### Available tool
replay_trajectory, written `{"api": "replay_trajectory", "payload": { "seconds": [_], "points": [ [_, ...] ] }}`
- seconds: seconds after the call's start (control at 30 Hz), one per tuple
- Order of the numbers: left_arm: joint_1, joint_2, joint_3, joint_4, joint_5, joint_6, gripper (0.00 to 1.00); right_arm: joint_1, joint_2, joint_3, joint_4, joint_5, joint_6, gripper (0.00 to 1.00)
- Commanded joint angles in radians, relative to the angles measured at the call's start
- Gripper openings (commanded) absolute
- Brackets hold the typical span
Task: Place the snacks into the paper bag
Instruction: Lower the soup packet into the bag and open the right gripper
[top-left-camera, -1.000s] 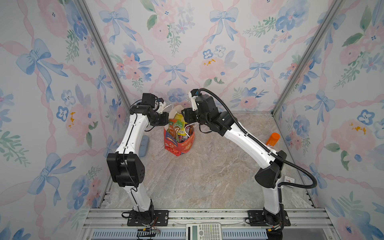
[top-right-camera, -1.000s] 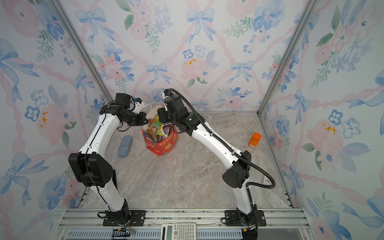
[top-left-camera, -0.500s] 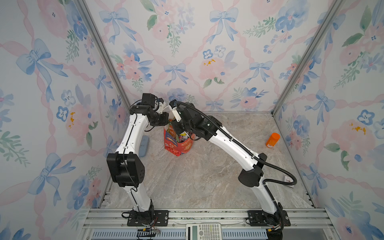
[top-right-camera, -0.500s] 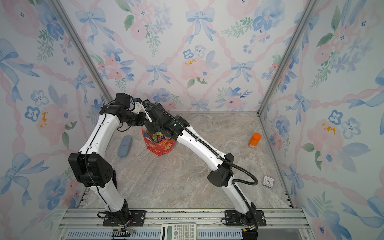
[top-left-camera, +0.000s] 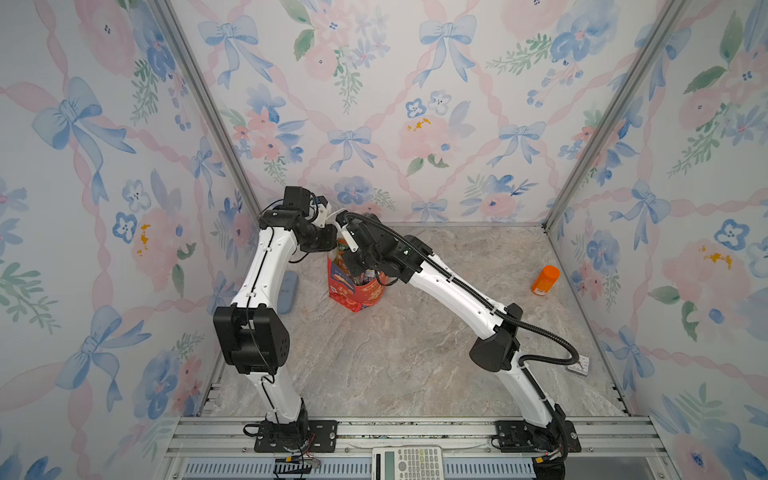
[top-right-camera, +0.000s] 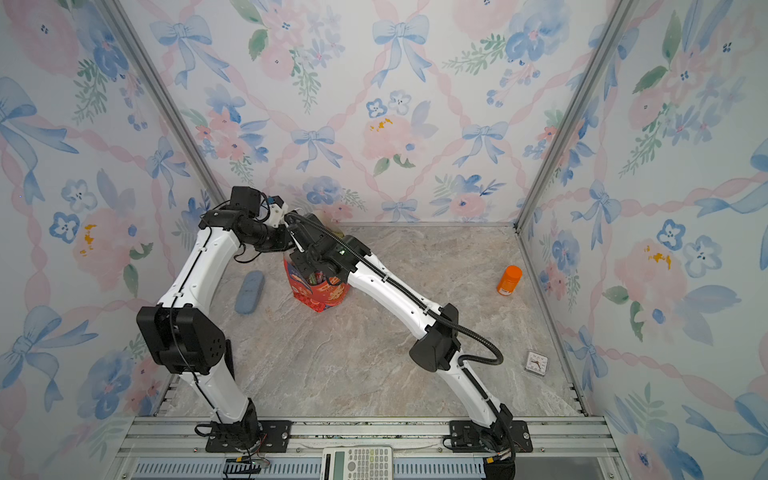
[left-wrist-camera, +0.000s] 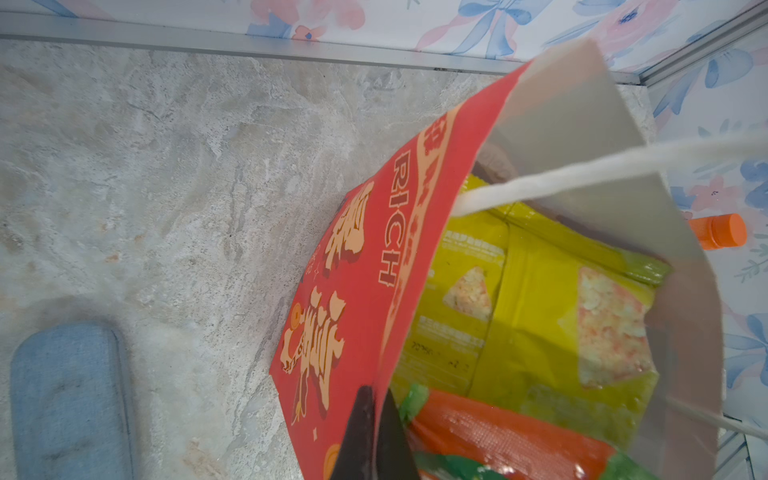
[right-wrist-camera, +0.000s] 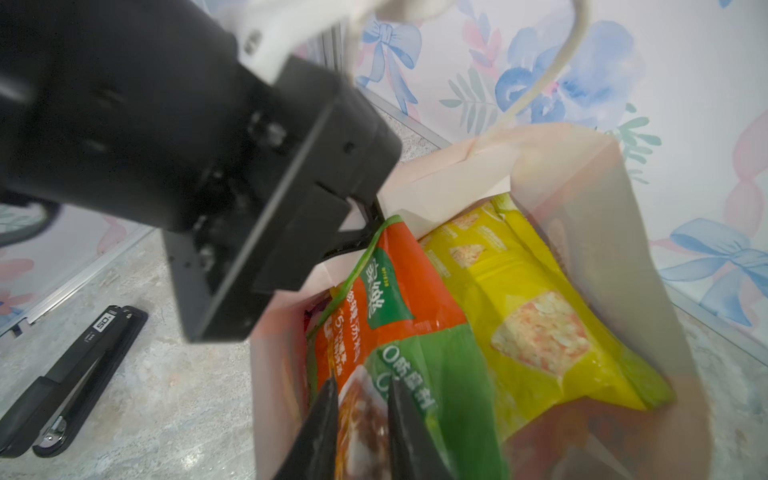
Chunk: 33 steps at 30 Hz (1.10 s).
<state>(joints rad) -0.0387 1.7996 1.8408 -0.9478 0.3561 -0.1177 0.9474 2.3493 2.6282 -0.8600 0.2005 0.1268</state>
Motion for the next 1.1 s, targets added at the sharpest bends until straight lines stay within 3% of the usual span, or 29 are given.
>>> {"api": "replay_trajectory", "payload": {
  "seconds": [0.0, 0.4, 0.67, 0.93, 1.07],
  "points": [
    [0.01, -0.016, -0.018, -0.031, -0.014, -0.004, 0.0, -0.038, 0.052, 0.005, 0.004, -0.012, 0.035, 0.23],
    [0.01, -0.007, -0.018, -0.032, -0.015, -0.003, 0.0, -0.064, 0.161, 0.059, -0.003, -0.024, 0.086, 0.24],
    [0.009, -0.004, -0.017, -0.032, -0.014, -0.006, 0.01, -0.056, 0.019, 0.059, 0.026, -0.096, 0.086, 0.35],
    [0.009, -0.003, -0.006, -0.032, -0.011, -0.009, 0.2, -0.053, -0.187, -0.025, 0.092, -0.154, 0.071, 0.62],
    [0.008, -0.009, -0.006, -0.032, -0.012, -0.005, 0.37, -0.053, -0.276, -0.085, 0.122, -0.17, 0.06, 0.75]
  ]
}}
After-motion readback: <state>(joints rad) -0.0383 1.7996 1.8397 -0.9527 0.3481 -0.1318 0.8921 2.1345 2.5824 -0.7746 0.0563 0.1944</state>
